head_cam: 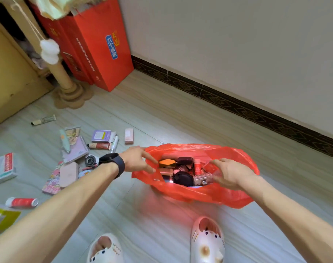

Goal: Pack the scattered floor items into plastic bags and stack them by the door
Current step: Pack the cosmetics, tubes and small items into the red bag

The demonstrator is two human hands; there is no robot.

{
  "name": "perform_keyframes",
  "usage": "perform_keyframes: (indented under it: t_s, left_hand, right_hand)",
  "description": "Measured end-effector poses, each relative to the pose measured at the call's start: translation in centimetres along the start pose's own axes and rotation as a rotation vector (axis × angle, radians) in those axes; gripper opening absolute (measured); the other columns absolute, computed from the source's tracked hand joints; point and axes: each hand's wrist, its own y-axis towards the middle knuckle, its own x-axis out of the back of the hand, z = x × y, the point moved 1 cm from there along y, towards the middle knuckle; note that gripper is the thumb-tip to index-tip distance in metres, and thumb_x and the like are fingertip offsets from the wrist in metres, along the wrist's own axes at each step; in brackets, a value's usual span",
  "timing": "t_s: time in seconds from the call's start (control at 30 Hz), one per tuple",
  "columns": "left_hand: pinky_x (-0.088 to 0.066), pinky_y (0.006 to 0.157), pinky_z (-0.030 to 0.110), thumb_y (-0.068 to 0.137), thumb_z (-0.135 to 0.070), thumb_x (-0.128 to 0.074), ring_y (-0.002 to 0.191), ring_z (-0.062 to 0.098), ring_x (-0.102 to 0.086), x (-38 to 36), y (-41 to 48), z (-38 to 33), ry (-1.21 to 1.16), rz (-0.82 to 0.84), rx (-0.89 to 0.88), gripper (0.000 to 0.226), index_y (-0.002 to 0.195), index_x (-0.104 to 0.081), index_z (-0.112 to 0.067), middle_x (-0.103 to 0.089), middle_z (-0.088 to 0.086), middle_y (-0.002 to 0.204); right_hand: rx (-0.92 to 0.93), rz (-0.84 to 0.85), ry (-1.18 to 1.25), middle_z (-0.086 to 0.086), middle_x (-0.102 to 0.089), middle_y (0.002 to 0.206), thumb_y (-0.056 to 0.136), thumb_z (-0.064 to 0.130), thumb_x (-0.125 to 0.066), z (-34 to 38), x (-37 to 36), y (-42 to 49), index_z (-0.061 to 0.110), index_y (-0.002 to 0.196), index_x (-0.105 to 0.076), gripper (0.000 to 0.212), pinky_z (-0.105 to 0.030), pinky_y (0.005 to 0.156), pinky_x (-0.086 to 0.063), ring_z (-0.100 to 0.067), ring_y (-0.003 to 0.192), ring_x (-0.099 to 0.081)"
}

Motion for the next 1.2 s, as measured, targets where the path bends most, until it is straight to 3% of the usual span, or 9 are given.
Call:
perform_keyframes:
  t_s: [0.03,0.1,0.23,0.33,0.4,0.5,0.63,0.93,1.2]
  left_hand:
    - [-0.029,0.108,0.025,0.076,-0.042,-0.078,0.139,0.012,-0.036,0.8,-1.3,0.1,-0.161,-0.074,-0.035,0.033,0.108,-0.071,-0.047,-0.038,-0.001,0.153]
    - [-0.030,0.107,0.024,0.079,-0.041,-0.074,0.135,0.009,-0.040,2.3,-4.1,1.4,-0.287,-0.282,-0.052,0.039,0.116,-0.067,-0.048,-0.043,-0.006,0.148]
    - [-0.037,0.109,0.032,0.085,-0.028,-0.060,0.124,0.016,-0.052,4.1,-10.4,6.8,-0.264,-0.547,0.063,0.069,0.147,-0.033,-0.046,-0.040,0.003,0.147]
    - [-0.032,0.113,0.041,0.082,-0.040,-0.058,0.139,0.030,-0.034,4.8,-16.1,11.7,-0.072,-0.589,0.261,0.085,0.152,-0.011,-0.047,-0.024,0.012,0.157]
    - [-0.023,0.116,0.049,0.084,-0.044,-0.059,0.145,0.033,-0.022,4.6,-20.4,14.6,0.112,-0.625,0.398,0.087,0.152,-0.006,-0.049,-0.009,0.009,0.163]
    - [-0.005,0.116,0.057,0.084,-0.047,-0.059,0.150,0.029,-0.002,3.4,-26.5,17.9,0.239,-0.646,0.541,0.087,0.152,-0.005,-0.049,0.004,0.003,0.164]
    - [0.001,0.115,0.062,0.082,-0.050,-0.061,0.150,0.028,0.005,1.3,-33.6,21.1,0.278,-0.656,0.669,0.091,0.152,-0.001,-0.049,0.010,0.003,0.164]
    - [0.001,0.114,0.062,0.083,-0.049,-0.061,0.150,0.027,0.005,-3.9,-41.7,23.3,0.258,-0.670,0.827,0.089,0.153,-0.006,-0.046,0.010,0.003,0.164]
    - [0.000,0.114,0.062,0.083,-0.050,-0.059,0.150,0.031,0.006,-9.9,-38.4,30.2,0.156,-0.477,0.925,0.083,0.152,-0.014,-0.045,0.010,0.003,0.164]
  right_hand:
    - [0.048,-0.027,0.035,-0.004,-0.054,0.136,0.090,0.052,-0.052,1.2,1.0,-0.3,0.031,0.142,-0.044,0.056,-0.040,0.100,-0.046,-0.027,0.126,-0.051]
    - [0.130,-0.073,0.046,-0.001,-0.061,0.124,0.091,0.049,-0.051,3.8,2.9,-1.4,0.031,0.131,-0.055,0.044,-0.038,0.090,-0.049,-0.025,0.115,-0.057]
    - [0.335,-0.191,0.047,0.002,-0.063,0.118,0.093,0.047,-0.054,10.9,7.1,-4.0,0.031,0.121,-0.060,0.033,-0.034,0.088,-0.047,-0.022,0.112,-0.058]
    - [0.485,-0.250,0.008,0.002,-0.061,0.124,0.091,0.048,-0.054,16.9,9.3,-5.2,0.030,0.125,-0.059,0.039,-0.033,0.094,-0.046,-0.021,0.116,-0.057]
    - [0.570,-0.288,-0.037,0.002,-0.057,0.133,0.091,0.049,-0.054,21.1,10.2,-6.0,0.030,0.134,-0.052,0.047,-0.036,0.098,-0.045,-0.024,0.122,-0.053]
    - [0.672,-0.340,-0.111,0.000,-0.040,0.151,0.093,0.050,-0.052,27.0,10.9,-7.3,0.035,0.147,-0.036,0.058,-0.040,0.104,-0.042,-0.027,0.133,-0.043]
    - [0.778,-0.362,-0.206,-0.003,-0.025,0.160,0.094,0.051,-0.049,33.3,11.5,-10.0,0.040,0.152,-0.022,0.065,-0.043,0.111,-0.036,-0.028,0.142,-0.030]
    - [0.881,-0.281,-0.323,-0.005,-0.029,0.157,0.095,0.047,-0.049,40.9,8.9,-12.9,0.038,0.152,-0.022,0.064,-0.043,0.109,-0.036,-0.030,0.141,-0.032]
    - [0.830,-0.114,-0.341,-0.005,-0.035,0.153,0.090,0.051,-0.051,42.9,1.2,-4.8,0.037,0.152,-0.023,0.069,-0.045,0.109,-0.037,-0.032,0.139,-0.034]
